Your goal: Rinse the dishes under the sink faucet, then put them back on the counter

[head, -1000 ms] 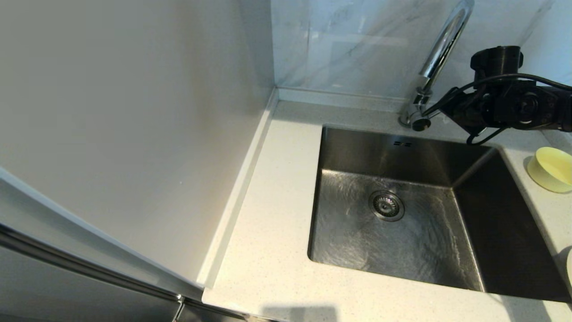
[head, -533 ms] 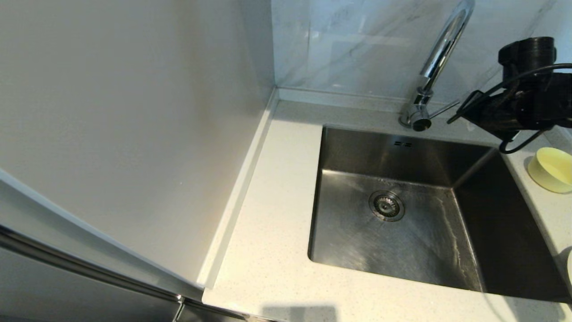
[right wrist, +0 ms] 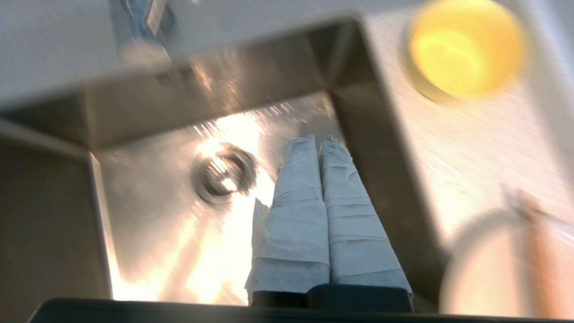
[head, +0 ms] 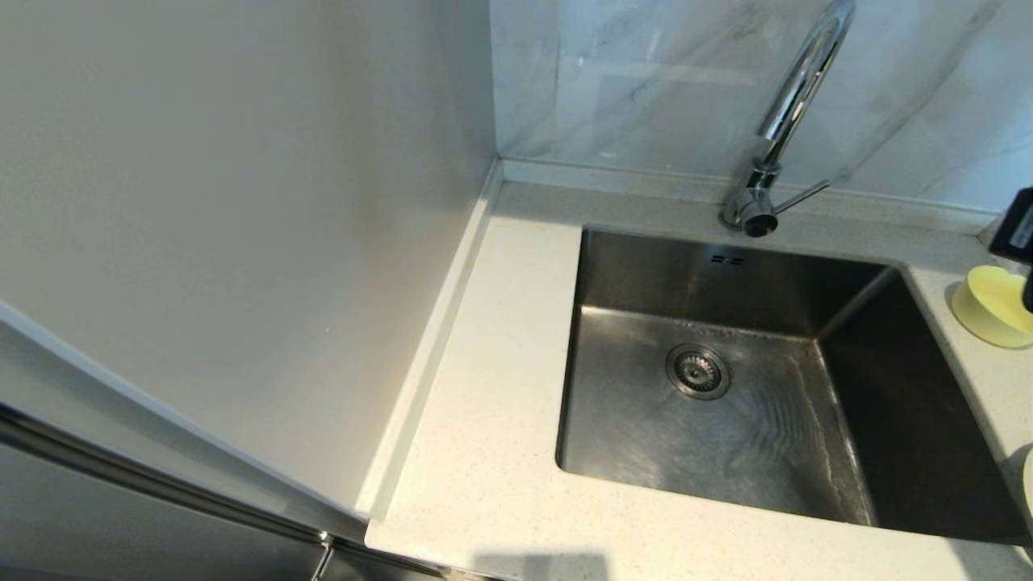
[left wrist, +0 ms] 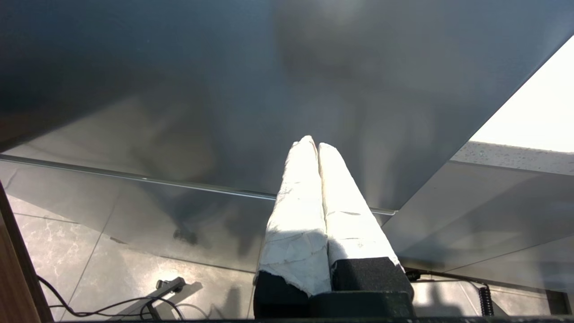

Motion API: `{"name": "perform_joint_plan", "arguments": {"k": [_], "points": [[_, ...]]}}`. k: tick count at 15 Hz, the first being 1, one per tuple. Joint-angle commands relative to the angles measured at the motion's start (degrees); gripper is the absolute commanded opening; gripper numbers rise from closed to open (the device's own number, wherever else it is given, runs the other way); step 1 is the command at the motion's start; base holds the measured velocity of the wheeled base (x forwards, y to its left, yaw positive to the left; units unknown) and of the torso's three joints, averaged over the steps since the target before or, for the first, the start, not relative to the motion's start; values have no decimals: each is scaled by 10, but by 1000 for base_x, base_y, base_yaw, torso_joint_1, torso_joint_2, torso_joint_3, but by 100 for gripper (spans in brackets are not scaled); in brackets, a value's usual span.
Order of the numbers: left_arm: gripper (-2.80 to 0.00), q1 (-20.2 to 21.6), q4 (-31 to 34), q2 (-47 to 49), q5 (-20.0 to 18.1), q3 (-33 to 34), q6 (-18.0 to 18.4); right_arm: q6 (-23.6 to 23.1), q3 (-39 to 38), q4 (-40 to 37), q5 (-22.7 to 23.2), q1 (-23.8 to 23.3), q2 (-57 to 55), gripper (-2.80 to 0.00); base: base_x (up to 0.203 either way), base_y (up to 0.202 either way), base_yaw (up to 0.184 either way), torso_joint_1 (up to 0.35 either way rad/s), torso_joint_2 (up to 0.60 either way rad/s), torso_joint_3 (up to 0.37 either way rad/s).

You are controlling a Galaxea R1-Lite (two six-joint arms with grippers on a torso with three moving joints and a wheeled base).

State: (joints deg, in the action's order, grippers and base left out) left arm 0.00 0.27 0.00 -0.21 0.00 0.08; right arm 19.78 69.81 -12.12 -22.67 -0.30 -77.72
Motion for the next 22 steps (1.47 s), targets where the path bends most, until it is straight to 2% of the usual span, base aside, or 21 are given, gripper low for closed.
{"name": "perform_joint_plan", "arguments": {"k": [1, 6, 10, 13, 16, 18, 19, 22], "points": [[-280, 0, 0, 0, -1, 0, 0, -14, -54, -2, -3, 0, 99, -280, 0, 0, 0, 0, 0, 0], [-280, 0, 0, 0, -1, 0, 0, -115, -170, -24, 0, 13, 276, -280, 0, 0, 0, 0, 0, 0], [-280, 0, 0, 0, -1, 0, 0, -212, -343, -30, 7, 15, 453, -280, 0, 0, 0, 0, 0, 0], [-280, 0, 0, 0, 0, 0, 0, -256, -467, -28, 22, 18, 553, -280, 0, 0, 0, 0, 0, 0], [-280, 0, 0, 0, -1, 0, 0, -277, -594, 22, 76, 18, 649, -280, 0, 0, 0, 0, 0, 0], [-280, 0, 0, 0, -1, 0, 0, -285, -675, 117, 119, 11, 692, -280, 0, 0, 0, 0, 0, 0], [-280, 0, 0, 0, -1, 0, 0, -287, -694, 159, 151, 7, 704, -280, 0, 0, 0, 0, 0, 0], [-280, 0, 0, 0, -1, 0, 0, -261, -702, 166, 189, 6, 743, -280, 0, 0, 0, 0, 0, 0]]}}
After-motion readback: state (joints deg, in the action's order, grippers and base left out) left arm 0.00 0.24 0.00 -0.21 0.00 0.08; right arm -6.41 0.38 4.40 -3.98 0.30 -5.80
